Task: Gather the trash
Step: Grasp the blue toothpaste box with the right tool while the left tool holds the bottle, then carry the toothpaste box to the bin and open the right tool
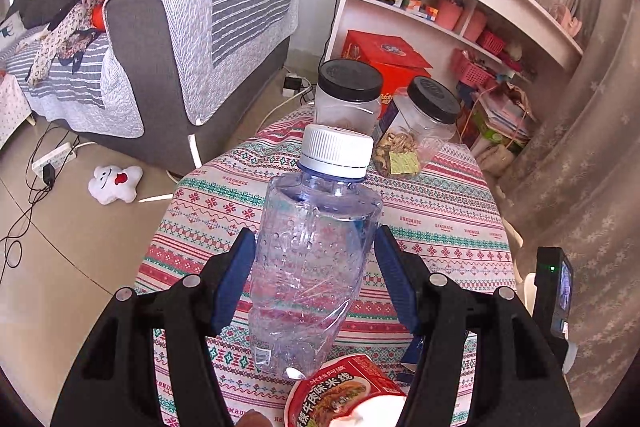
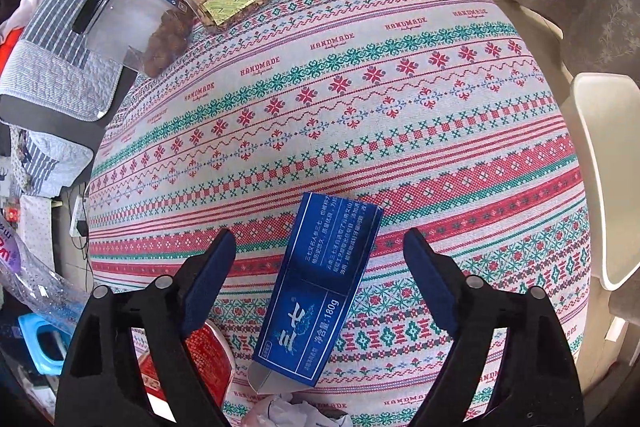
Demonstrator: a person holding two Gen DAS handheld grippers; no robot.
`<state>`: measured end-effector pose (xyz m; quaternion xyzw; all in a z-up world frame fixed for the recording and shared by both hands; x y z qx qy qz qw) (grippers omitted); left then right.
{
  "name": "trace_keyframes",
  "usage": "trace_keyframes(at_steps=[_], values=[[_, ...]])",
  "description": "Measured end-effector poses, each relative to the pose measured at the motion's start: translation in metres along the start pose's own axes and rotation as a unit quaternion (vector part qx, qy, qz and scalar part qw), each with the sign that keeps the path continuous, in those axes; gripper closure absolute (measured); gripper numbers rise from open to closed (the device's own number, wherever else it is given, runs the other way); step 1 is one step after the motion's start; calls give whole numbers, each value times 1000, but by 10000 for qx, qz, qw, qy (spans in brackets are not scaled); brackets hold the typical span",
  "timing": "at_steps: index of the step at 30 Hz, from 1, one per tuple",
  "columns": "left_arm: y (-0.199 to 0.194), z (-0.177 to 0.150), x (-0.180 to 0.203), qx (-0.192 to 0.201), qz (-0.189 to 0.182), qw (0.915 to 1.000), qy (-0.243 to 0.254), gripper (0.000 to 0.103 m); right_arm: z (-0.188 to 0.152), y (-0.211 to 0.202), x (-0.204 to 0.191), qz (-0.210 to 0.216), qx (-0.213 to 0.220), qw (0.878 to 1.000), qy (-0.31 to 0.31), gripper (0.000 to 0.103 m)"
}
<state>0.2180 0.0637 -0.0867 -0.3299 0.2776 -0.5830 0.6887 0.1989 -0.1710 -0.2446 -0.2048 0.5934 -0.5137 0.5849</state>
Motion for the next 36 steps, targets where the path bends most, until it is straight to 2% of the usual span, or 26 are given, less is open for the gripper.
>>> trace_keyframes(at_steps=[2, 3, 5, 8, 11, 15, 19, 24, 30, 36], values=[[2, -2, -3, -31, -22, 10000, -14, 42, -1, 7, 0, 64, -115, 9999, 33, 52], [4, -2, -4, -51, -20, 10000, -23, 42, -2, 10, -1, 109, -156, 9998, 58, 60], [5, -6, -8, -93, -1, 9999, -71, 42, -3, 12, -3, 193, -157, 9996, 95, 66], [9, -6, -13, -156, 13, 9998, -156, 42, 3, 2, -17, 338, 95, 9994, -16, 66], [10, -5, -16, -126, 30, 9996, -270, 42, 15, -21, -43, 622, 554, 9959, -356, 66], [1, 3, -14, 161, -50, 9990, -413, 42, 28, -55, -74, 859, 1239, 9845, -893, 66], [-21, 18, -8, 703, -177, 9960, -523, 42, 39, -92, -95, 731, 2051, 9643, -1507, 66], [-45, 29, 5, 1188, -239, 9910, -565, 42, 44, -137, -108, 652, 2870, 9356, -1949, 66], [-59, 30, 21, 1428, -282, 9879, -532, 42, 45, -181, -104, 346, 3584, 9090, -2098, 66], [-70, 27, 44, 1575, -362, 9858, -450, 42, 43, -208, -87, -161, 3981, 8927, -2106, 66]])
Point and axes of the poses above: each gripper's, at about its wrist camera, not at the fingertips, and y roughly the way its jaws point, x to its right, z to its top, the point moved 10 cm from there along y, roughly the way its jaws point, and after that the axes turned 15 degrees about z, right-handed, at the moved point
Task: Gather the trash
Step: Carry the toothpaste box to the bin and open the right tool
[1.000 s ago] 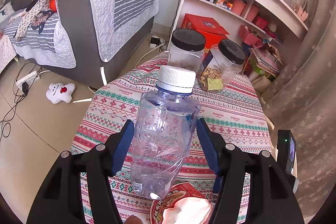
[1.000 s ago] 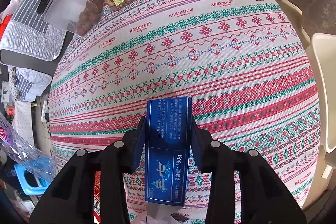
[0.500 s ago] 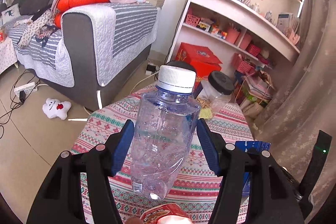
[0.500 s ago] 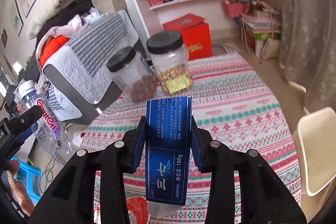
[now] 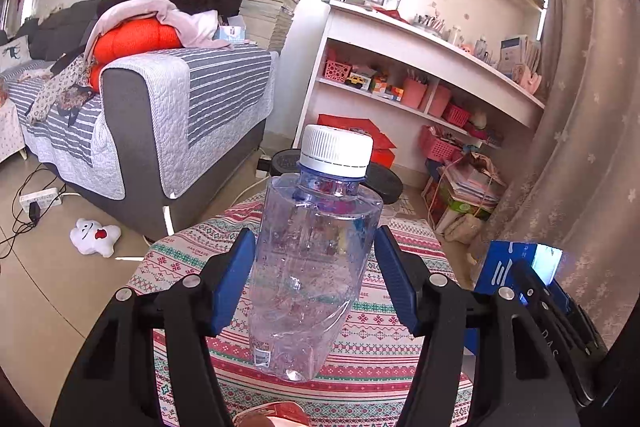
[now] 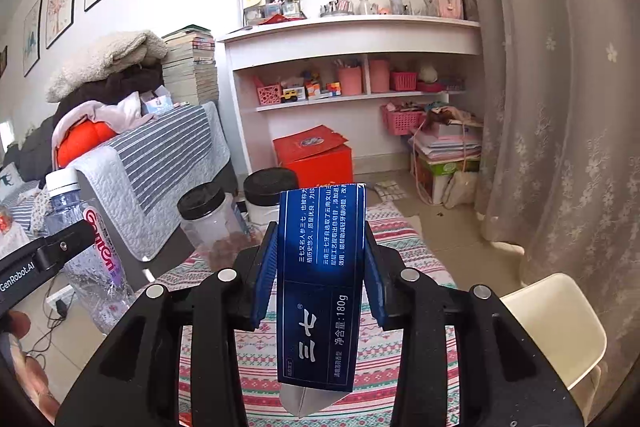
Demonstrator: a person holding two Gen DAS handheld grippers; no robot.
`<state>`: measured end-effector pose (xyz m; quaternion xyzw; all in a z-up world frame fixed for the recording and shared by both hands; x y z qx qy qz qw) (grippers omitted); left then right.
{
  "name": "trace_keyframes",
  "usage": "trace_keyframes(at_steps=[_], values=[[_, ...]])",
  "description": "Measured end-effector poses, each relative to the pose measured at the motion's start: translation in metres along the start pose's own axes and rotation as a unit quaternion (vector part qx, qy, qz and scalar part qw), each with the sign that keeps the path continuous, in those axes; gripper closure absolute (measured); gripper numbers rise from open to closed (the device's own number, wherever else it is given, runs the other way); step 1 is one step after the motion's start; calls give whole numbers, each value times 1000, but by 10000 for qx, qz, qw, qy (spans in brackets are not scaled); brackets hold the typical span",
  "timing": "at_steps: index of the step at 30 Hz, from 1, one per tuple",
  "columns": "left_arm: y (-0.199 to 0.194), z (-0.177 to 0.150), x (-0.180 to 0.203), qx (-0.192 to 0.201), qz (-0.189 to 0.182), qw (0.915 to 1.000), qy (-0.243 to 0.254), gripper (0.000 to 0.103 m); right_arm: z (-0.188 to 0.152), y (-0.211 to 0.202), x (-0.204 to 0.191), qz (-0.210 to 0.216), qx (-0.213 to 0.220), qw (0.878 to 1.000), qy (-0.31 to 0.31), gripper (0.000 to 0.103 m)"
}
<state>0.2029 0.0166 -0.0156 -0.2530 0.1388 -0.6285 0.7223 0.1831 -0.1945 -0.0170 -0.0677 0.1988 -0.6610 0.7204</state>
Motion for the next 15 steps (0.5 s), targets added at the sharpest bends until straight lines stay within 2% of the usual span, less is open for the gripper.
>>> trace_keyframes(at_steps=[6, 10, 15], values=[[-4, -8, 24, -26, -140, 9999, 55, 42, 9, -25, 44, -729, 250, 9970, 36, 66], [-4, -14, 37, -64, -198, 9997, 115, 42, 8, -39, 94, -1264, 252, 9913, 267, 66], [-6, -22, 54, -99, -276, 9994, 174, 42, 1, -60, 164, -1987, 162, 9782, 580, 66]])
Point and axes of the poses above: each gripper's, at about its wrist camera, not at the fingertips, and y roughly the way its jaws point, x to its right, z to its top, the point moved 10 cm from there along y, roughly the way its jaws point, and after that the axes turned 15 degrees about z, right-handed, at the moved point
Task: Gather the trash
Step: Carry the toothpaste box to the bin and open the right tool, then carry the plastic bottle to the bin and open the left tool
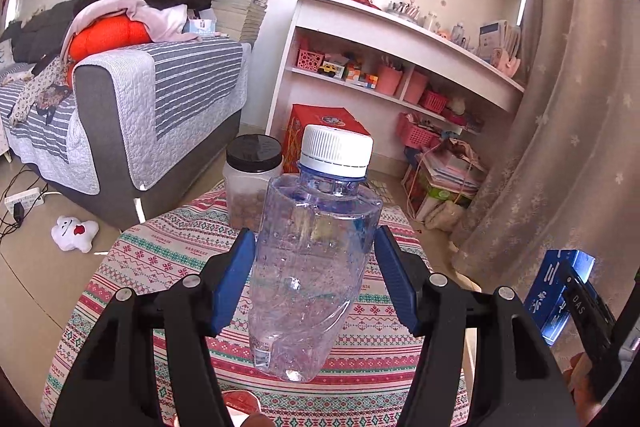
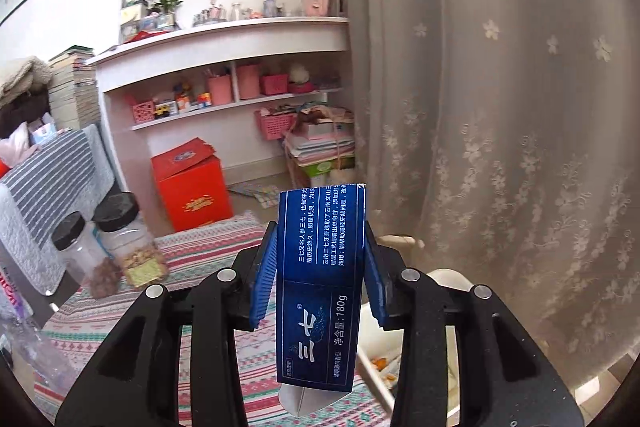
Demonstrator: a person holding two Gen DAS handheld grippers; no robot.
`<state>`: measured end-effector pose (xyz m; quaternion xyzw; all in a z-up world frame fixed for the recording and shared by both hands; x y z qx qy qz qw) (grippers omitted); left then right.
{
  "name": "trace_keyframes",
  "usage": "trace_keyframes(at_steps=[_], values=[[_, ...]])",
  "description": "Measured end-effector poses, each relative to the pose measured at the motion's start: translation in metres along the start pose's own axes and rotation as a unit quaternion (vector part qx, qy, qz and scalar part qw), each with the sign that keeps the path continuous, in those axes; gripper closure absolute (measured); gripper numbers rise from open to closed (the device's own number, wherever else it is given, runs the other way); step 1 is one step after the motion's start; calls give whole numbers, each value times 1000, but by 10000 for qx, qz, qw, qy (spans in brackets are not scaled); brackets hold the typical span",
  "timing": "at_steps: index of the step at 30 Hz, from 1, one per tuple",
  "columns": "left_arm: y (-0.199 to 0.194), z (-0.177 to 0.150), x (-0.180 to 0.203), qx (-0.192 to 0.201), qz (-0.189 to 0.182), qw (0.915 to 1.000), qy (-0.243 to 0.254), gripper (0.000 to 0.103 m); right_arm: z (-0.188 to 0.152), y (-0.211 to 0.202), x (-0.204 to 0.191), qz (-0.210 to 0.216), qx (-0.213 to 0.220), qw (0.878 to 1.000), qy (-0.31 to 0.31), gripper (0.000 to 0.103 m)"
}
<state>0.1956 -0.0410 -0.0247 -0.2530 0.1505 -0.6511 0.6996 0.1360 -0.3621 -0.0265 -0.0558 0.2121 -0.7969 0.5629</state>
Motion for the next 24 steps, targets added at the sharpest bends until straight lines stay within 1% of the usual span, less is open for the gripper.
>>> trace_keyframes(at_steps=[4, 5, 6, 8, 13, 15, 18, 20, 24], values=[[0, -7, 19, -24, -89, 9999, 62, 42, -5, 2, 48, -395, -137, 9989, 199, 63], [0, -9, 25, -35, -113, 9999, 87, 42, -6, 2, 58, -477, -157, 9985, 231, 59], [1, -12, 32, -53, -146, 9998, 117, 42, -6, 0, 68, -533, -155, 9981, 273, 53], [1, -18, 46, -103, -235, 9995, 163, 42, -5, -7, 86, -638, -85, 9971, 401, 31], [-9, -28, 88, -147, -580, 9977, 308, 42, 9, -34, 124, -989, 333, 9928, 585, 6], [-16, -32, 109, -165, -767, 9962, 369, 42, 14, -46, 140, -1198, 495, 9898, 598, 7], [-26, -44, 146, -204, -1032, 9928, 565, 42, 17, -62, 165, -1488, 609, 9849, 649, 7], [-32, -51, 172, -232, -1173, 9902, 720, 42, 18, -72, 182, -1619, 677, 9814, 777, 7], [-44, -63, 228, -415, -1571, 9834, 811, 42, 19, -87, 213, -1827, 726, 9747, 1060, 7]])
Point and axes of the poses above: each gripper's, at about its wrist camera, not at the fingertips, and y roughly the way its jaws point, x to its right, z to its top, the point moved 10 cm from there along y, roughly the way its jaws point, and after that the axes turned 15 degrees about z, right-handed, at the moved point
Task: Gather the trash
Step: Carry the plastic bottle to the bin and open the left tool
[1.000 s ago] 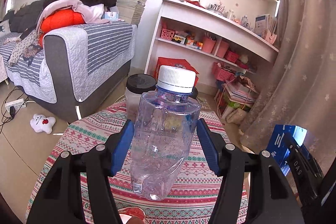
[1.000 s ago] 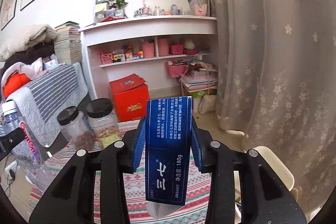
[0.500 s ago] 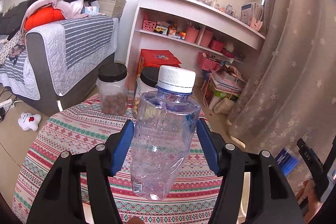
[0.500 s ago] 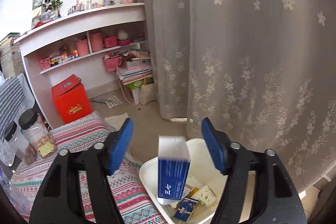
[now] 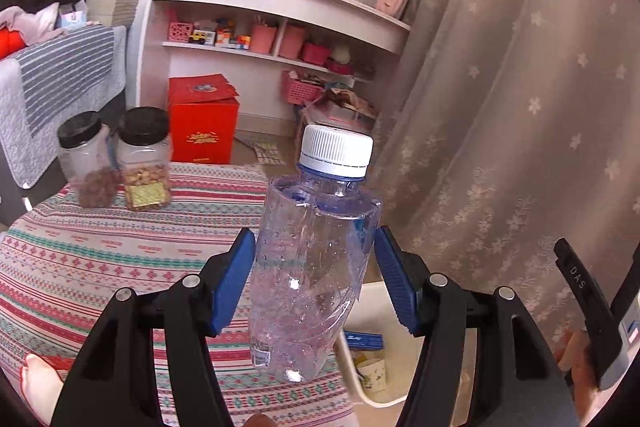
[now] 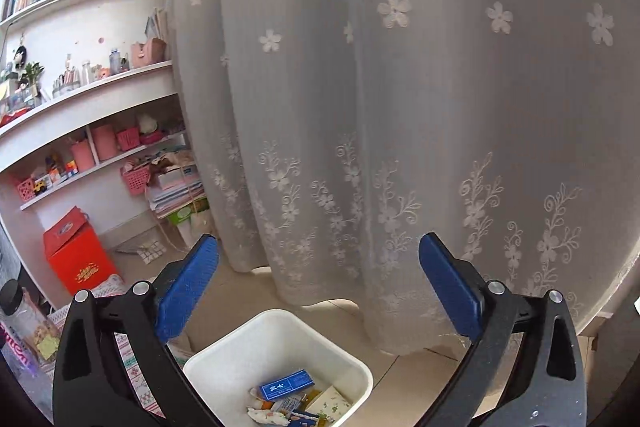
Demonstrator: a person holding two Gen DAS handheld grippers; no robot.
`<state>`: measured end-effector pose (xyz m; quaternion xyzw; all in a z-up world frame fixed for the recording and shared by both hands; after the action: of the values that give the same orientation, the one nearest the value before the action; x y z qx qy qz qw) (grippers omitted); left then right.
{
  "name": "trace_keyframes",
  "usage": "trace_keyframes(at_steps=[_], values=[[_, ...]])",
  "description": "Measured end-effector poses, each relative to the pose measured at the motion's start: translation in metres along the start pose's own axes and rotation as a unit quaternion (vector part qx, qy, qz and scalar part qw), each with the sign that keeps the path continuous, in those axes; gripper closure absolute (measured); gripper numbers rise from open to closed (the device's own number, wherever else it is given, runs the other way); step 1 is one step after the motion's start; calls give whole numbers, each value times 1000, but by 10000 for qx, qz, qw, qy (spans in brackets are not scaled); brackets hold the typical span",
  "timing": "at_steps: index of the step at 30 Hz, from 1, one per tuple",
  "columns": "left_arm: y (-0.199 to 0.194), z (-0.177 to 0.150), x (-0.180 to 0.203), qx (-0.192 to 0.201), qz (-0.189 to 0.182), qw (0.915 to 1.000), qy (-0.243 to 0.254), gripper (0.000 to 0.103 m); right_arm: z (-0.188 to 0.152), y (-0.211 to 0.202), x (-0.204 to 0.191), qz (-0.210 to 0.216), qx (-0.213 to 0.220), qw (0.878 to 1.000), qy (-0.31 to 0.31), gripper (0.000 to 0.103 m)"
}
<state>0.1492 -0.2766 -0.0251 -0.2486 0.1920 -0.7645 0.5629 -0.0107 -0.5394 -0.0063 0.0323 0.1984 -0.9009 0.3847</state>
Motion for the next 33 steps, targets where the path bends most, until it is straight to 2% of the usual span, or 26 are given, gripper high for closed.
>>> trace_keyframes(at_steps=[5, 10, 16, 17, 18, 24, 29, 33], values=[[2, -5, 73, -77, -391, 9987, 304, 42, 13, -8, 37, -210, 172, 9988, 403, 7], [9, -14, 128, -210, -652, 9962, 537, 42, 17, -10, 70, -419, 197, 9964, 711, 7], [30, -27, 184, -676, -990, 9909, 616, 41, 17, -9, 94, -590, 183, 9935, 955, 7], [34, -30, 190, -746, -986, 9902, 646, 40, 17, -9, 96, -609, 178, 9932, 979, 7], [37, -32, 194, -785, -983, 9898, 666, 33, 17, -9, 98, -622, 174, 9929, 997, 7], [36, -32, 186, -674, -757, 9922, 730, 20, 17, -13, 98, -828, 156, 9931, 813, 7], [29, -21, 153, -433, -300, 9960, 721, 14, 13, -14, 86, -940, 74, 9936, 628, 7], [21, -12, 115, -257, 164, 9972, 690, 10, 5, -12, 61, -816, -68, 9958, 408, 7]])
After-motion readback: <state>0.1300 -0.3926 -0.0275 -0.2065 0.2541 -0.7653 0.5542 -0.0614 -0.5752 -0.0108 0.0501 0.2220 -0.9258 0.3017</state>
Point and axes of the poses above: each gripper's, at about its wrist camera, not at the fingertips, and y roughly the way its jaws point, x to its right, z to its top, the point moved 10 cm from there along y, roughly the way its jaws point, and after that the axes turned 15 degrees about z, right-handed, at the moved point
